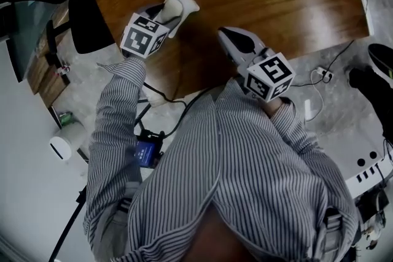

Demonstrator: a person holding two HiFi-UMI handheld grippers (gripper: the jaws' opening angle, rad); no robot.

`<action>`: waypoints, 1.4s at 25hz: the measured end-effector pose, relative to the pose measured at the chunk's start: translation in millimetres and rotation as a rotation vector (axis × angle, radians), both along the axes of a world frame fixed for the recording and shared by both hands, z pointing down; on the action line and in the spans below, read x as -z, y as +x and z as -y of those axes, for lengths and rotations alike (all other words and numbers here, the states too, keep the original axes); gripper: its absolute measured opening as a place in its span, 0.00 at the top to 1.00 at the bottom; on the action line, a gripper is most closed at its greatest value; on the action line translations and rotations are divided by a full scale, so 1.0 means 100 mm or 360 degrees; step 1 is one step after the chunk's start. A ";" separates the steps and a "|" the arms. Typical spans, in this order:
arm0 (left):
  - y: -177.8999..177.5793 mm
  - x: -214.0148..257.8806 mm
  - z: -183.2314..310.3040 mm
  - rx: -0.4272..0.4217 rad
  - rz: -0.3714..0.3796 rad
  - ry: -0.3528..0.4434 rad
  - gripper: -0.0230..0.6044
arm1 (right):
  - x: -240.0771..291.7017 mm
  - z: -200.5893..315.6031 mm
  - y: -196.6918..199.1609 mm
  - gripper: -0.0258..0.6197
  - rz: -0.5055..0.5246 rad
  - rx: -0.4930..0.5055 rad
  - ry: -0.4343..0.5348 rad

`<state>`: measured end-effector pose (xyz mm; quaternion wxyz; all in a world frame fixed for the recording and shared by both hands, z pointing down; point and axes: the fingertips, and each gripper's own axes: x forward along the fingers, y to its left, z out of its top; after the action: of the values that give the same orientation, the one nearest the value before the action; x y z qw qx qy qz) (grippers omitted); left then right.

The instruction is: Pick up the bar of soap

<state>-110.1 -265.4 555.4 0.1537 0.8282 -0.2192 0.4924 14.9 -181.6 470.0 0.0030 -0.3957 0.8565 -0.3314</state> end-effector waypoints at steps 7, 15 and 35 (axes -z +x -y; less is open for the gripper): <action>0.02 0.02 -0.02 0.0006 0.0006 -0.0018 0.55 | 0.03 -0.01 0.02 0.96 -0.0008 -0.0001 0.0002; -0.07 0.38 -0.01 0.0251 -0.0223 0.0060 0.55 | 0.19 0.02 -0.09 0.96 0.0043 0.0023 0.0037; -0.41 2.11 -1.21 0.1070 -0.2171 0.0528 0.55 | 1.00 -0.19 -0.82 0.96 -0.0023 0.0395 0.0327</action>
<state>-151.6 -144.6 344.0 0.2697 0.8492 -0.3864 -0.2383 -67.3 -162.9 370.3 -0.0036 -0.2868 0.9282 -0.2371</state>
